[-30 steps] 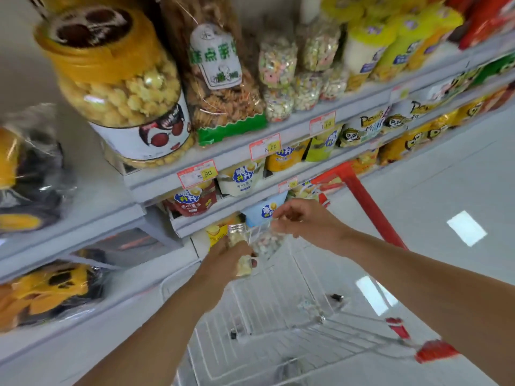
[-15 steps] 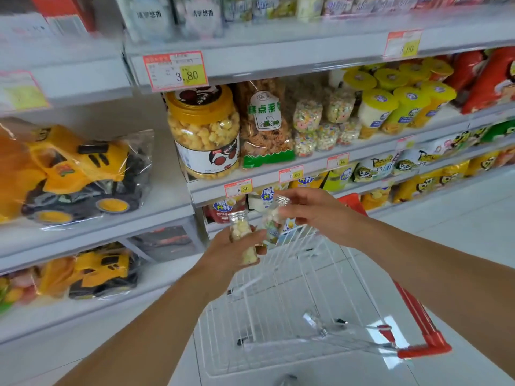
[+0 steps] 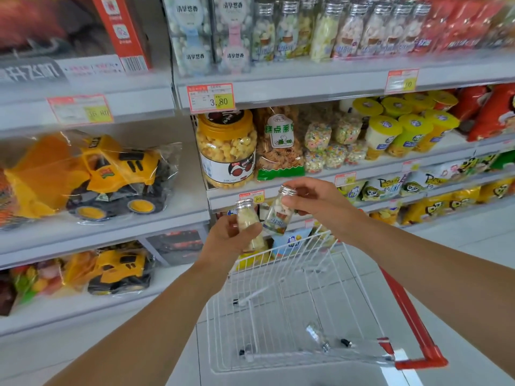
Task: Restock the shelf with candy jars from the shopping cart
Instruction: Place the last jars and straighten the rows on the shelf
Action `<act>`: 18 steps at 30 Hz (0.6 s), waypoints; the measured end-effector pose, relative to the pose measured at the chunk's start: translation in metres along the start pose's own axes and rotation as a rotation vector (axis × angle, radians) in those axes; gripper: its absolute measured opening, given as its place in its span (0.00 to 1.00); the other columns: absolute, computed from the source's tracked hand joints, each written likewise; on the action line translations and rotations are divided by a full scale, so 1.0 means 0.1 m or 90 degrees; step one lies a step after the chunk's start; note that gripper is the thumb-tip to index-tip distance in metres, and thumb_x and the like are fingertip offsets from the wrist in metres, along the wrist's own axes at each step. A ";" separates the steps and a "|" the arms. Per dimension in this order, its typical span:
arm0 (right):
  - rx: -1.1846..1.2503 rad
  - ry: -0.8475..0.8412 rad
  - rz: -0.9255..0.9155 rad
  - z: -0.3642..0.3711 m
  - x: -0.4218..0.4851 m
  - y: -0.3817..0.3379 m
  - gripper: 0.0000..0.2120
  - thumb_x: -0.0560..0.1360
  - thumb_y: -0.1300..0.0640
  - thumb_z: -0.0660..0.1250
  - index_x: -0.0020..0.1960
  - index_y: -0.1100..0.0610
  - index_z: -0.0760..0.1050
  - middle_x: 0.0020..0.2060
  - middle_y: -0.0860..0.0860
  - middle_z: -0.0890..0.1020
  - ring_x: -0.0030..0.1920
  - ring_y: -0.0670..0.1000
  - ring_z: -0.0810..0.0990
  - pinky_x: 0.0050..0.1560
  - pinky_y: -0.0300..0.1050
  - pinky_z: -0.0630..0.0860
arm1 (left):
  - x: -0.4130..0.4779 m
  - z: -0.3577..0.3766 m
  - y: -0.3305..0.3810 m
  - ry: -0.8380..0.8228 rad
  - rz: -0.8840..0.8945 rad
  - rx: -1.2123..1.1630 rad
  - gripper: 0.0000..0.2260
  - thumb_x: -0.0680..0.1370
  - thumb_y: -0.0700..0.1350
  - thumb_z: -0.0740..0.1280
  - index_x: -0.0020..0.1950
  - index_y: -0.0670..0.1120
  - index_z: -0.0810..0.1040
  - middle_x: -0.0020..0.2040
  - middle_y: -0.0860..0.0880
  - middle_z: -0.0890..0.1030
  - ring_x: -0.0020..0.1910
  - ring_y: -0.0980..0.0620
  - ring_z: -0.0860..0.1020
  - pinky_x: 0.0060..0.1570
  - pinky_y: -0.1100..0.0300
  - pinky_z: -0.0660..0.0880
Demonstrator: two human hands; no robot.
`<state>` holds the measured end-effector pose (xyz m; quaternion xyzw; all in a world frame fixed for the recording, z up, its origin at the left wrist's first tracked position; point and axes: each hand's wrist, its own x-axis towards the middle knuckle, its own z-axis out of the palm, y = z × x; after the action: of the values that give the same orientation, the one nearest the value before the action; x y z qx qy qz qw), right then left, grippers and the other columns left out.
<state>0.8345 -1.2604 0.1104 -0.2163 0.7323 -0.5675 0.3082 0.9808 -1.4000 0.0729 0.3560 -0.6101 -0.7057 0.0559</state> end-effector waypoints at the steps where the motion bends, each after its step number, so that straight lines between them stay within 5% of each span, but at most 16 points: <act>1: 0.000 -0.007 -0.007 -0.02 0.01 -0.01 0.12 0.72 0.58 0.73 0.54 0.49 0.78 0.53 0.56 0.81 0.48 0.48 0.80 0.48 0.39 0.78 | -0.01 0.03 0.01 0.012 0.006 0.012 0.18 0.70 0.51 0.75 0.55 0.48 0.76 0.51 0.45 0.83 0.50 0.45 0.81 0.47 0.54 0.75; 8: -0.041 -0.061 -0.036 -0.34 0.12 -0.13 0.14 0.72 0.55 0.73 0.57 0.52 0.79 0.52 0.56 0.81 0.47 0.49 0.80 0.48 0.39 0.78 | -0.03 0.40 0.12 0.051 0.003 0.001 0.14 0.76 0.53 0.68 0.58 0.50 0.73 0.55 0.46 0.80 0.51 0.47 0.80 0.49 0.53 0.77; 12: -0.055 -0.099 -0.051 -0.57 0.21 -0.31 0.13 0.73 0.56 0.73 0.57 0.52 0.78 0.48 0.52 0.80 0.44 0.46 0.79 0.41 0.32 0.77 | -0.04 0.62 0.37 0.101 -0.021 -0.109 0.07 0.81 0.43 0.58 0.52 0.45 0.75 0.54 0.39 0.77 0.44 0.44 0.76 0.43 0.54 0.77; 18: -0.071 -0.111 -0.139 -0.79 0.37 -0.61 0.13 0.73 0.57 0.73 0.56 0.51 0.79 0.49 0.50 0.82 0.47 0.46 0.81 0.46 0.36 0.79 | -0.02 0.75 0.74 0.156 0.124 -0.029 0.13 0.77 0.47 0.69 0.61 0.48 0.75 0.51 0.46 0.82 0.50 0.47 0.82 0.49 0.54 0.80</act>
<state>0.7509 -1.2460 0.1747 -0.3598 0.7053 -0.5349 0.2949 0.9134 -1.3557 0.1408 0.3773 -0.6139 -0.6621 0.2060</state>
